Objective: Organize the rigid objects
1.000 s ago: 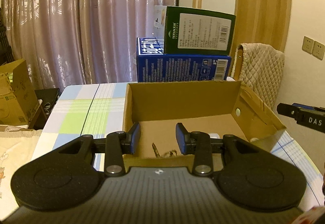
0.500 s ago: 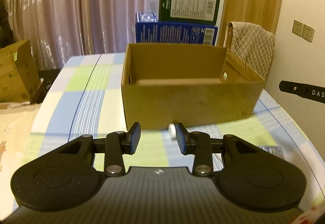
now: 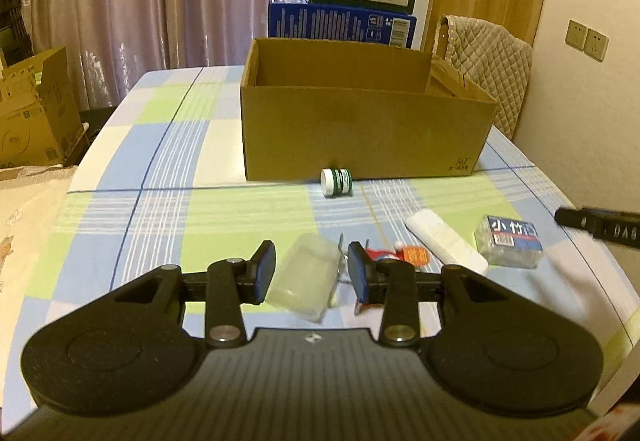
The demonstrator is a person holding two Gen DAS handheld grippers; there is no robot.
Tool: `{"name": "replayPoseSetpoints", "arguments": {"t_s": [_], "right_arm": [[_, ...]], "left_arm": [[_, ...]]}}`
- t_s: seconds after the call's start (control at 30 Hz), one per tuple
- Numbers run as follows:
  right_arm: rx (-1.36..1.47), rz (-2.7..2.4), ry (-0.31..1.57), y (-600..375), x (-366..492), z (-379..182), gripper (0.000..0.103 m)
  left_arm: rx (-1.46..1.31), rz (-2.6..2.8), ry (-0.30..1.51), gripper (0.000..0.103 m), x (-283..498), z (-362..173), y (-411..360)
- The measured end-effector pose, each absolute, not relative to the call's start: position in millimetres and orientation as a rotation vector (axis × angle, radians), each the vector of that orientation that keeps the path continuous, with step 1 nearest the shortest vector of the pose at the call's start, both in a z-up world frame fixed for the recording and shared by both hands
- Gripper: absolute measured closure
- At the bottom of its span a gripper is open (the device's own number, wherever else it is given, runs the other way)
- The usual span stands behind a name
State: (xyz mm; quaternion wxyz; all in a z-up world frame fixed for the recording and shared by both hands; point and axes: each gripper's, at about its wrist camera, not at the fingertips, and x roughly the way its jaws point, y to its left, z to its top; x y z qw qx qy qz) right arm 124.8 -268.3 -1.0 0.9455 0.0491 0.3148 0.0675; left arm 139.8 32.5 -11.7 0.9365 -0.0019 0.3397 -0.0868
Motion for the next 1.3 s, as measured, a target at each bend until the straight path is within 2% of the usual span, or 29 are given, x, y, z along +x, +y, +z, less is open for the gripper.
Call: {"name": "replayPoseSetpoints", "arguments": {"t_s": [0.13, 0.23, 0.3, 0.37, 0.6, 1.2, 1.27, 1.3], "right_arm": [[0.101, 0.136, 0.676, -267, 112, -17, 0.022], [0.115, 0.124, 0.700, -266, 113, -24, 0.016], [0.111, 0.122, 0.700, -263, 115, -28, 0.012], [0.107, 0.119, 0.698, -260, 118, -30, 0.011], [0.086, 0.104, 0.710, -252, 137, -39, 0.009], [0.015, 0.011, 0.765, -234, 201, -76, 0.008], [0.011, 0.008, 0.783, -235, 205, -79, 0.009], [0.012, 0.008, 0.792, -236, 206, -81, 0.013]], "left_arm": [[-0.003, -0.168, 0.706, 0.066, 135, -18, 32], [-0.015, -0.163, 0.706, 0.059, 136, -19, 31], [-0.013, -0.150, 0.702, 0.046, 137, -20, 32], [-0.021, -0.138, 0.705, 0.041, 139, -22, 33], [-0.043, -0.099, 0.748, 0.033, 149, -35, 40], [-0.102, -0.090, 0.786, 0.032, 171, -50, 45], [-0.094, -0.099, 0.791, 0.032, 172, -52, 44], [-0.086, -0.104, 0.794, 0.032, 172, -52, 43]]}}
